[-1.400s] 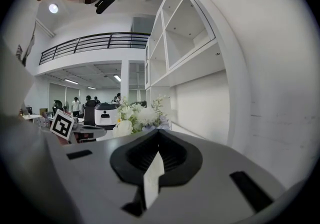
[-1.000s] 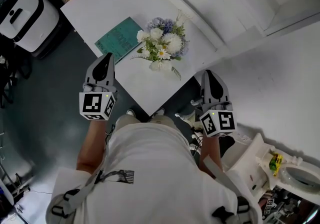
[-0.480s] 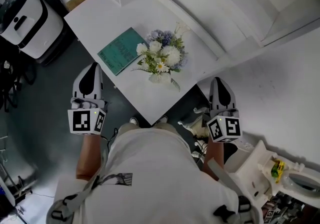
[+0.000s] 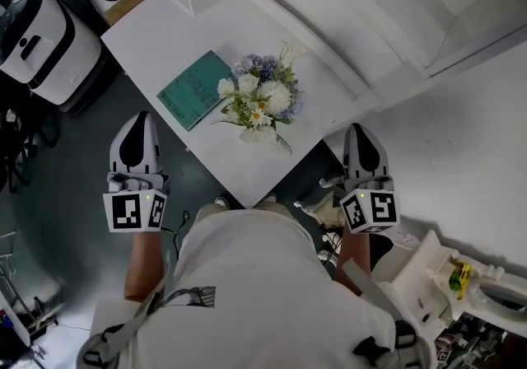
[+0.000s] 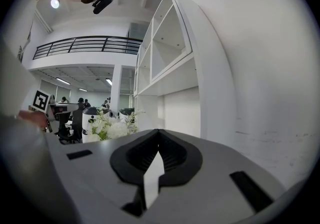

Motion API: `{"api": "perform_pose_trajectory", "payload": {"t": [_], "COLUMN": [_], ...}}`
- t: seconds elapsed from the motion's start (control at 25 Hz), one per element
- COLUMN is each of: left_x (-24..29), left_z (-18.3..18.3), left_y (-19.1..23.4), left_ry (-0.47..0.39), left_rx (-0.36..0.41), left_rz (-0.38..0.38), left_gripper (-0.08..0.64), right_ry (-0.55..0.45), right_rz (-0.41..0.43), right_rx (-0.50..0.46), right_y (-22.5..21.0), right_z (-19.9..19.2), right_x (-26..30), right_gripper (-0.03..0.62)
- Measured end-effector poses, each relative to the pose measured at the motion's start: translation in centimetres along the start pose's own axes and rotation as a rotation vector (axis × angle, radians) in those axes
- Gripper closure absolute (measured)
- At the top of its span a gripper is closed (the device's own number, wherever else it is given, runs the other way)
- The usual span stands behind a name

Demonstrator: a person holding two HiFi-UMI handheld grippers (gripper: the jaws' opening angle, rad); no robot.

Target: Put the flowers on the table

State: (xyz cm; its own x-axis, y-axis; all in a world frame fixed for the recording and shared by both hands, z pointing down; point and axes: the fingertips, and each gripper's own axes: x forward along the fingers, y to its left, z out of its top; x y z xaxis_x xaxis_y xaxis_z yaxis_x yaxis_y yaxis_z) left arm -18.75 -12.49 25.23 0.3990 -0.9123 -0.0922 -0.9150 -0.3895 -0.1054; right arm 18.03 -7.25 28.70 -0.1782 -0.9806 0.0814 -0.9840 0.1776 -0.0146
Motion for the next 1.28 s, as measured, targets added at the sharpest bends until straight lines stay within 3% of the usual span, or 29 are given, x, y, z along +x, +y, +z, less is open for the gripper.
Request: {"api": "perform_pose_trajectory", "payload": {"t": [1.28], "left_x": [1.8], "left_z": [-0.7], "left_y": [-1.0], "left_ry": [-0.006], "left_rx": [-0.05], "left_rz": [-0.038], "left_gripper": [0.545], "right_ry": [-0.008], "right_rz": [-0.016], "right_rx": [-0.016], "right_y": [0.5], "right_z": [0.2], "right_x": [0.9], "right_gripper": [0.581]}}
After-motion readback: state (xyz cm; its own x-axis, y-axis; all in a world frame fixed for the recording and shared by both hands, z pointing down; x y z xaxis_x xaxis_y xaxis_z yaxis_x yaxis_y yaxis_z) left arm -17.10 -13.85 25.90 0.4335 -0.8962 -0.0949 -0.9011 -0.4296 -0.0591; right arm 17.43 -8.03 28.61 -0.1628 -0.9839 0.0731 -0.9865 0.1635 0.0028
